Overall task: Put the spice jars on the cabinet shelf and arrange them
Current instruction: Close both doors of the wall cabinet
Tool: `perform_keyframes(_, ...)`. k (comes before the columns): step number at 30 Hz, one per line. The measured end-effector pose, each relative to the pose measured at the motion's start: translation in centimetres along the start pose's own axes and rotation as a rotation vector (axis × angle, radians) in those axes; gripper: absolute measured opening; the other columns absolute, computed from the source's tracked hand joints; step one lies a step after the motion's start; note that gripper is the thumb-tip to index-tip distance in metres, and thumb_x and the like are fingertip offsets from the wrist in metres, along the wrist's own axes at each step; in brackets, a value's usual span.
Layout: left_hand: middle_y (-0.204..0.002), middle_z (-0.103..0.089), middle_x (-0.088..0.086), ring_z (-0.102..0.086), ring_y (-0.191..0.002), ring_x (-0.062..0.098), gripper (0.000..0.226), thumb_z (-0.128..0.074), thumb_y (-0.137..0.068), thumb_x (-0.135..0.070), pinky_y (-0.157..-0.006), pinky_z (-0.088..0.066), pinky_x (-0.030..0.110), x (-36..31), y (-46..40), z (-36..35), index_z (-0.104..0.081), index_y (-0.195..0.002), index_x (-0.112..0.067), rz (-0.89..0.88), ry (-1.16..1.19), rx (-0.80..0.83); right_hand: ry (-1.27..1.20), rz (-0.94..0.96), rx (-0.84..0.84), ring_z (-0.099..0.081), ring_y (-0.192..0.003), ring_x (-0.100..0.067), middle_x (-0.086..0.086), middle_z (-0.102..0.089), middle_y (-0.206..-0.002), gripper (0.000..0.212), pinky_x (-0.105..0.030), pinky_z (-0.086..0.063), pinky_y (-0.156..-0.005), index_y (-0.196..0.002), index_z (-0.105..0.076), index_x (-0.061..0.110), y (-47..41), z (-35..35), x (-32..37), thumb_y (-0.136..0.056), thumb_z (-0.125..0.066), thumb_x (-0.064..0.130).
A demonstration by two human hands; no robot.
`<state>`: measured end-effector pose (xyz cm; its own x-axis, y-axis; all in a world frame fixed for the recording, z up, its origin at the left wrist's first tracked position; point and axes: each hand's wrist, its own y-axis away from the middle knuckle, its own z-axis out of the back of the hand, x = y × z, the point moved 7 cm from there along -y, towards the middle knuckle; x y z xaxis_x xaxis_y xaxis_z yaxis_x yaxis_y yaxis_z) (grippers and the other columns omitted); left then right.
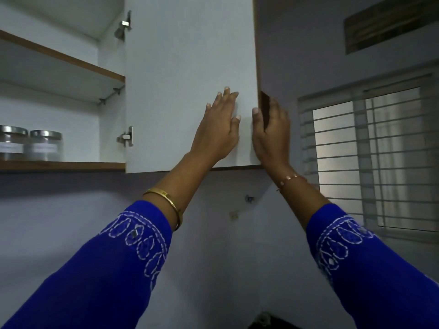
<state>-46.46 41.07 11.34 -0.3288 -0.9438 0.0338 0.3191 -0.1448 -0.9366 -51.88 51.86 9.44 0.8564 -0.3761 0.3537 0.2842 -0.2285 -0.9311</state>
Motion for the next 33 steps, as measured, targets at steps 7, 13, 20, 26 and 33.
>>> perform_keyframes(7, -0.158, -0.01, 0.007, -0.008, -0.147, 0.02, 0.056, -0.035, -0.098, -0.031, -0.119, -0.01, 0.033, -3.3, -2.8, -1.5, -0.016, -0.148, -0.012, -0.023, 0.027, -0.092, -0.801, -0.515, 0.238, -0.061, -0.076, -0.009, -0.003, -0.065, -0.085, 0.042, -0.013, -0.052, -0.065, -0.099, -0.065, 0.013, 1.7, -2.5, -3.1, -0.1, -0.031, 0.037)
perform_keyframes(13, -0.158, -0.009, 0.007, -0.008, -0.147, 0.022, 0.064, -0.045, -0.095, -0.03, -0.118, -0.013, 0.032, -3.1, -3.2, -1.6, -0.014, -0.148, -0.012, -0.018, -0.02, -0.116, -1.149, -0.672, 0.441, -0.064, -0.075, -0.018, -0.004, -0.067, -0.081, 0.038, -0.031, -0.052, -0.072, -0.09, -0.064, 0.02, 2.9, -4.4, -2.7, -0.099, -0.032, 0.038)
perform_keyframes(20, -0.158, -0.009, 0.01, -0.007, -0.147, 0.026, 0.054, -0.042, -0.095, -0.015, -0.117, -0.015, 0.033, -4.0, -2.3, 0.8, -0.024, -0.146, -0.018, -0.043, 0.039, -0.162, -1.349, -0.635, 0.507, -0.066, -0.08, -0.018, -0.003, -0.07, -0.082, 0.043, -0.031, -0.054, -0.072, -0.095, -0.065, 0.019, 3.9, -4.6, 0.3, -0.098, -0.031, 0.045)
perform_keyframes(26, -0.156, -0.016, 0.016, -0.017, -0.145, 0.029, 0.04, -0.039, -0.091, -0.018, -0.115, -0.03, 0.042, -2.9, -0.6, 4.5, -0.054, -0.128, -0.014, -0.089, 0.069, -0.211, -1.382, -0.586, 0.507, -0.05, -0.125, -0.03, -0.012, -0.061, -0.121, 0.045, -0.045, -0.038, -0.109, -0.121, -0.057, 0.015, 5.9, -4.6, 4.1, -0.098, -0.03, 0.043)
perform_keyframes(33, -0.152, -0.027, 0.02, -0.028, -0.141, 0.019, 0.036, -0.043, -0.091, -0.011, -0.102, -0.027, 0.0, -1.3, 1.9, 11.2, -0.057, -0.123, -0.01, -0.136, 0.103, -0.307, -1.427, -0.457, 0.522, -0.063, -0.092, -0.011, -0.003, -0.065, -0.101, 0.038, -0.025, -0.05, -0.085, -0.125, -0.053, 0.005, 8.5, -5.0, 10.8, -0.099, -0.034, 0.025)
